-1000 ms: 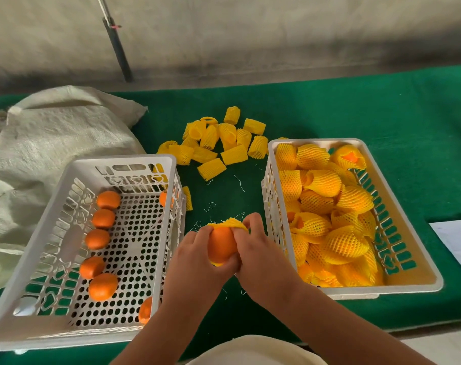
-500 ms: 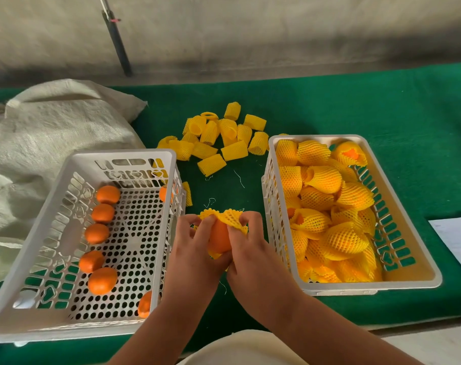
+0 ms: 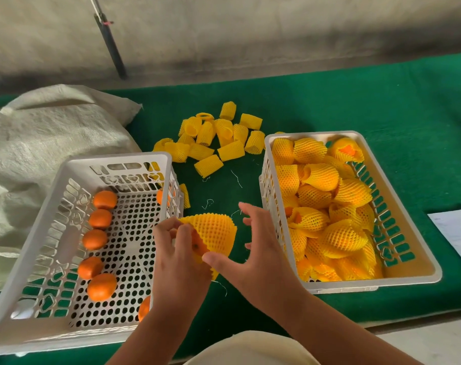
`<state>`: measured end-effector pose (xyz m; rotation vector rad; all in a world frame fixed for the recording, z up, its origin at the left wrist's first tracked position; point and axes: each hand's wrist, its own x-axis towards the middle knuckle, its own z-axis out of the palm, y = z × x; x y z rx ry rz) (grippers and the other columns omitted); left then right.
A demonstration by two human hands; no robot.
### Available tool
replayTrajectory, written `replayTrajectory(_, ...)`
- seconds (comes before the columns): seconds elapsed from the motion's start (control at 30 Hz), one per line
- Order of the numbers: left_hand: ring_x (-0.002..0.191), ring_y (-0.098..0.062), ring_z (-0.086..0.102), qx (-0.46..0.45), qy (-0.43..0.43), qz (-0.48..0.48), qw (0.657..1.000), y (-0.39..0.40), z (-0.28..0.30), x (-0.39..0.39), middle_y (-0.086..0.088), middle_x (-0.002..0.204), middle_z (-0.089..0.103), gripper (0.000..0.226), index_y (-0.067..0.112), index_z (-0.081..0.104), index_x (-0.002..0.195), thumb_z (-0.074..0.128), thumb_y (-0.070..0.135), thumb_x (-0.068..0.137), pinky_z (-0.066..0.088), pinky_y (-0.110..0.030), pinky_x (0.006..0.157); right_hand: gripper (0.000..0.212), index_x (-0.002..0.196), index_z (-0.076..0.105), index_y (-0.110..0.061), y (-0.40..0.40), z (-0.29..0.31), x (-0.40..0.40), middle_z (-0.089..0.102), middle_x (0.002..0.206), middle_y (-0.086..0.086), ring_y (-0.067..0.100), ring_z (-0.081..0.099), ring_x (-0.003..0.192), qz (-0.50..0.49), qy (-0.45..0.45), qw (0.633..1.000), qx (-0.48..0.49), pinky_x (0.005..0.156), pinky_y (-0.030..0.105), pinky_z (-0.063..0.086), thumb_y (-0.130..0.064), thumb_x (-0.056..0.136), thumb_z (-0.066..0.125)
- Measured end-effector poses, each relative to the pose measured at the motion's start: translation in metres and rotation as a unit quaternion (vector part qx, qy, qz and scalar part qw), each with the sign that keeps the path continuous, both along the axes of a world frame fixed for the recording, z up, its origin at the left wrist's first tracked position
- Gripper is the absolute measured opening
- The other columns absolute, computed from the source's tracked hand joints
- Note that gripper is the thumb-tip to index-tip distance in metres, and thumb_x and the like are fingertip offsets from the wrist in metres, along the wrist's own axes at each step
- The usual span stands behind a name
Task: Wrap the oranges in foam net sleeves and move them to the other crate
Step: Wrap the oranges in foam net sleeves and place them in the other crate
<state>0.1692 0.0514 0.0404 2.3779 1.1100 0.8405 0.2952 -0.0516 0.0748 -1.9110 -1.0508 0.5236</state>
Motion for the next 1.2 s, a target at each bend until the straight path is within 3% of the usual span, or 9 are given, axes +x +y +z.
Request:
replayTrajectory(0.13, 0.104, -0.006, 0.031, -0.012, 0.008, -0.023, 1.0, -0.007, -0.005, 0.005, -0.012, 0.128, 0.037, 0.069, 0.014, 0.044, 0.107, 0.093, 0.003, 0.06, 0.039, -0.015, 0.063, 0.103, 0.151, 0.006, -0.059, 0.006, -0.011, 0.0, 0.031, 0.135, -0.031, 0.006, 0.048, 0.126, 0.045, 0.119, 0.989, -0.075, 0.092, 0.014, 0.05, -0.081, 0.072, 0.069)
replayTrajectory(0.33, 0.112, -0.003, 0.025, -0.026, 0.032, -0.051, 0.998, -0.016, -0.006, 0.012, -0.013, 0.131, 0.037, 0.084, 0.013, 0.046, 0.117, 0.099, 0.008, 0.051, 0.045, -0.024, 0.067, 0.096, 0.145, 0.019, -0.059, 0.003, -0.019, 0.003, 0.033, 0.115, -0.049, -0.009, 0.051, 0.106, -0.023, 0.091, 0.994, -0.054, 0.066, -0.001, 0.045, -0.093, 0.066, 0.061)
replayTrajectory(0.4, 0.113, -0.001, 0.03, -0.038, 0.025, -0.064, 0.997, -0.019, -0.005, 0.015, -0.007, 0.131, 0.039, 0.08, 0.016, 0.048, 0.12, 0.097, 0.015, 0.057, 0.048, -0.022, 0.07, 0.09, 0.141, 0.027, -0.055, 0.0, -0.02, 0.008, 0.038, 0.115, -0.046, -0.007, 0.054, 0.103, -0.044, 0.076, 0.995, -0.051, 0.067, -0.001, 0.046, -0.095, 0.067, 0.057)
replayTrajectory(0.57, 0.121, -0.004, 0.051, -0.05, -0.025, -0.174, 0.983, -0.022, -0.005, 0.016, 0.015, 0.141, 0.037, 0.055, 0.025, 0.052, 0.136, 0.067, 0.049, 0.089, 0.06, -0.019, 0.075, 0.079, 0.139, 0.037, -0.047, -0.013, -0.023, 0.035, 0.051, 0.124, -0.024, 0.005, 0.06, 0.104, -0.09, 0.066, 0.992, -0.051, 0.079, 0.017, 0.06, -0.083, 0.074, 0.064)
replayTrajectory(0.67, 0.114, -0.001, 0.057, -0.061, -0.007, -0.137, 0.989, -0.006, -0.01, 0.003, 0.025, 0.142, 0.036, 0.051, 0.028, 0.051, 0.136, 0.061, 0.055, 0.094, 0.056, -0.012, 0.078, 0.074, 0.141, 0.044, -0.039, -0.028, -0.026, 0.067, 0.056, 0.121, -0.017, 0.003, 0.061, 0.098, -0.14, 0.049, 0.988, -0.034, 0.073, 0.014, 0.055, -0.064, 0.08, 0.078)
replayTrajectory(0.77, 0.114, -0.015, 0.059, -0.045, 0.062, -0.04, 0.996, 0.025, -0.023, -0.024, 0.01, 0.141, 0.042, 0.051, 0.025, 0.051, 0.136, 0.062, 0.051, 0.094, 0.06, -0.043, 0.09, 0.074, 0.142, 0.045, -0.038, -0.048, -0.028, 0.11, 0.058, 0.123, -0.014, 0.006, 0.061, 0.1, -0.205, 0.026, 0.978, -0.03, 0.078, 0.023, 0.053, -0.06, 0.081, 0.081)
replayTrajectory(0.87, 0.135, -0.033, 0.041, -0.012, 0.173, 0.037, 0.984, 0.053, -0.043, -0.055, -0.008, 0.144, 0.042, 0.062, 0.018, 0.049, 0.138, 0.065, 0.05, 0.087, 0.042, -0.062, 0.108, 0.075, 0.14, 0.046, -0.037, -0.064, -0.036, 0.153, 0.062, 0.118, -0.012, 0.013, 0.064, 0.1, -0.26, -0.017, 0.964, -0.051, 0.076, 0.032, 0.058, -0.07, 0.08, 0.077)
replayTrajectory(1.03, 0.146, -0.041, 0.031, -0.109, 0.265, 0.067, 0.956, 0.054, -0.079, -0.081, -0.017, 0.154, 0.029, 0.083, 0.011, 0.033, 0.15, 0.065, 0.055, 0.087, 0.032, -0.061, 0.117, 0.091, 0.146, 0.045, -0.019, -0.065, -0.064, 0.204, 0.063, 0.128, 0.011, 0.034, 0.062, 0.111, -0.294, -0.099, 0.937, -0.16, 0.084, 0.045, 0.055, -0.068, 0.078, 0.078)
replayTrajectory(1.2, 0.136, -0.032, 0.044, -0.206, 0.247, 0.074, 0.944, 0.048, -0.093, -0.083, -0.015, 0.145, 0.042, 0.063, 0.006, 0.037, 0.146, 0.054, 0.045, 0.099, 0.042, -0.053, 0.113, 0.094, 0.151, 0.04, -0.013, -0.056, -0.089, 0.218, 0.058, 0.138, 0.02, 0.042, 0.056, 0.125, -0.279, -0.09, 0.929, -0.226, 0.096, 0.055, 0.053, -0.064, 0.081, 0.077)
